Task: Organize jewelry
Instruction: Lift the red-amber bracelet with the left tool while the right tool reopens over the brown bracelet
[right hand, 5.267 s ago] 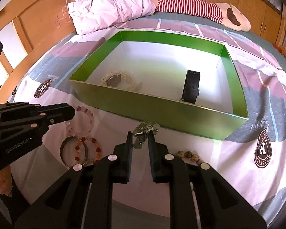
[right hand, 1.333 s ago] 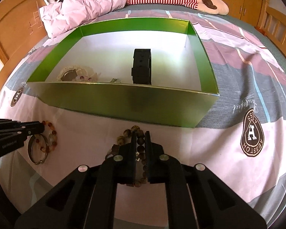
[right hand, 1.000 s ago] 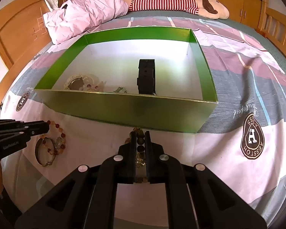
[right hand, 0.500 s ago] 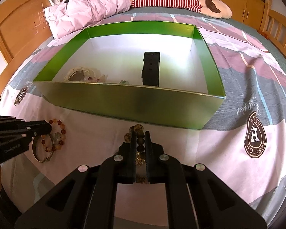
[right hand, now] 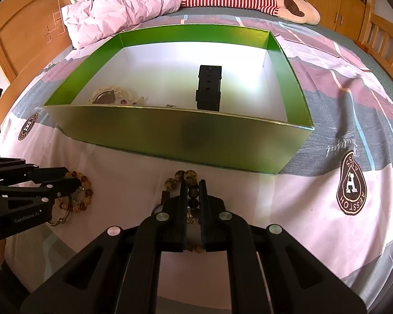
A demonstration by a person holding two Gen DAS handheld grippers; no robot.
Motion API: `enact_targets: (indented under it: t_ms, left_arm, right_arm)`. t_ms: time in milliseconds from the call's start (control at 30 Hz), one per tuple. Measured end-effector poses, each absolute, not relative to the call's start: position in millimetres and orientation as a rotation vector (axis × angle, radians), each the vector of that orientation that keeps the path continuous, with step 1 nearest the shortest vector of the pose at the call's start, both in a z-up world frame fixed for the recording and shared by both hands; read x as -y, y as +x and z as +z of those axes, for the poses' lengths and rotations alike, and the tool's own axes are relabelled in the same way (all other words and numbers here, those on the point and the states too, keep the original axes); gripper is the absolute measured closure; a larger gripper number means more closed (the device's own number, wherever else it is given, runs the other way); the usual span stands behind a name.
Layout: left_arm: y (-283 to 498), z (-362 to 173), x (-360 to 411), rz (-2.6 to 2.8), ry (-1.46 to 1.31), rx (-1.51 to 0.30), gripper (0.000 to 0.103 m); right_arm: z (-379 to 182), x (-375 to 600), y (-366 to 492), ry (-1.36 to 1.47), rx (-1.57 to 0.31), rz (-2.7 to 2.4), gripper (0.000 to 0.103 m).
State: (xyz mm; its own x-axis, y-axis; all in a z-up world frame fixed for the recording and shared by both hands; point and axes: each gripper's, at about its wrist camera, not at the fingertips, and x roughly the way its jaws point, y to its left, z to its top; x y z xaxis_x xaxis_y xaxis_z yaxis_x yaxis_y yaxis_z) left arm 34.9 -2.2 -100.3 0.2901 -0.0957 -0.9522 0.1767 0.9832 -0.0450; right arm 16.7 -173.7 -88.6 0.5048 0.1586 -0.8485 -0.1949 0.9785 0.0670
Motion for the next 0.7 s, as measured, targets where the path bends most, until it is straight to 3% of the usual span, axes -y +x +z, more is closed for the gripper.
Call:
enact_targets:
  t_ms: [167,200,233,300,700]
  left_arm:
    - [33.2,-99.4,4.0,-0.177,0.072,-1.259,0.076]
    - [32.9,-98.5,3.9,-0.174,0.071,-1.257,0.079]
    - [32.7,-97.9,4.8,-0.169,0.075,-1.252,0.089]
    - [32.1,-94.7,4.1,-0.195,0.056,-1.247,0.095]
    - [22.4,-45.1,-34.5,-0.355,-0.181,-1.116,0.096]
  right_arm:
    - [-88.8,174.0,16.7,-0.042,-1.020,0.213,0.095]
    - [-88.7,174.3,16.8,-0.041,-1.020,0.213,0.095]
    - [-88.5,174.5,16.9,-0.041,-1.020,0.212,0.095]
    - [-88.2,174.8,17.0,-0.039,-1.020,0.213,0.095]
    - [-58.1,162.7,8.7,0.021,-0.951,0.291,0.095]
